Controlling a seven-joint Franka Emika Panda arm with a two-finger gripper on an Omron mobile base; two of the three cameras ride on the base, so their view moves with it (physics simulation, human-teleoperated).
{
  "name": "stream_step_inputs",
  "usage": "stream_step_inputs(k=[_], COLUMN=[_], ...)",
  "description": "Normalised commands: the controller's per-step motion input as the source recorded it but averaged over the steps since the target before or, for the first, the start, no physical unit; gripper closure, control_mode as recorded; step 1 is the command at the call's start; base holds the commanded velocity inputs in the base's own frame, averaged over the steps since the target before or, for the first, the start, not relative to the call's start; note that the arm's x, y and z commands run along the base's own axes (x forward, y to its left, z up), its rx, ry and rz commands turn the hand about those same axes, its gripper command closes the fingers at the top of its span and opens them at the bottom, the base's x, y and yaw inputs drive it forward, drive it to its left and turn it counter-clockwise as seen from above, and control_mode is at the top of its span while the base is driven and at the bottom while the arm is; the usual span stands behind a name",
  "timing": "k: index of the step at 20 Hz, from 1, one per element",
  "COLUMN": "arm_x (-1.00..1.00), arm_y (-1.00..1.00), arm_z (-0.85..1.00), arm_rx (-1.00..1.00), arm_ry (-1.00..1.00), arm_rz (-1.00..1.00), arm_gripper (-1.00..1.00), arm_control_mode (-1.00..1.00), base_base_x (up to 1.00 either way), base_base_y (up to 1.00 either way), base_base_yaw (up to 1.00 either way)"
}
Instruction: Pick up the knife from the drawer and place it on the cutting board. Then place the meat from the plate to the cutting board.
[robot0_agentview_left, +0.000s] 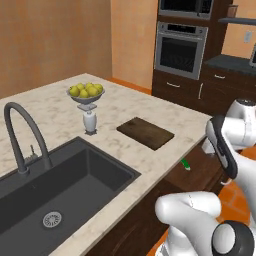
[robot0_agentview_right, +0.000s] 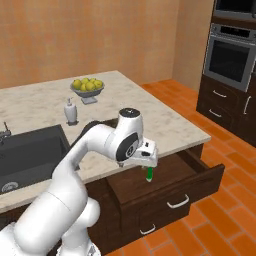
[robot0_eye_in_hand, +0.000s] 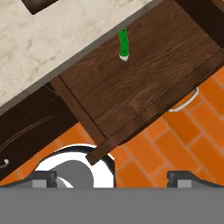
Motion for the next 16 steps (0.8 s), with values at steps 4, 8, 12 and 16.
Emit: stream_step_inputs(k=[4, 8, 12, 16], arm_x=[0.74, 0.54, 0.51, 0.39], arm_y=[-0.31, -0.55, -0.44, -0.42], arm_z=[-0.27, -0.28, -0.38, -0.51], arm_rx=[0.00, 0.00, 0.00, 0.00], arm_ry=[0.03, 0.05, 0.07, 0.04], arm_rz=[0.01, 0.04, 0.06, 0.18], arm_gripper=[-1.00, -1.00, -1.00, -1.00], arm_control_mode=[-1.00, -1.00, -1.00, -1.00], base_base_x=[0.00, 0.00, 0.00, 0.00], base_base_y=[0.00, 0.00, 0.00, 0.00], base_base_yaw=[0.00, 0.00, 0.00, 0.00])
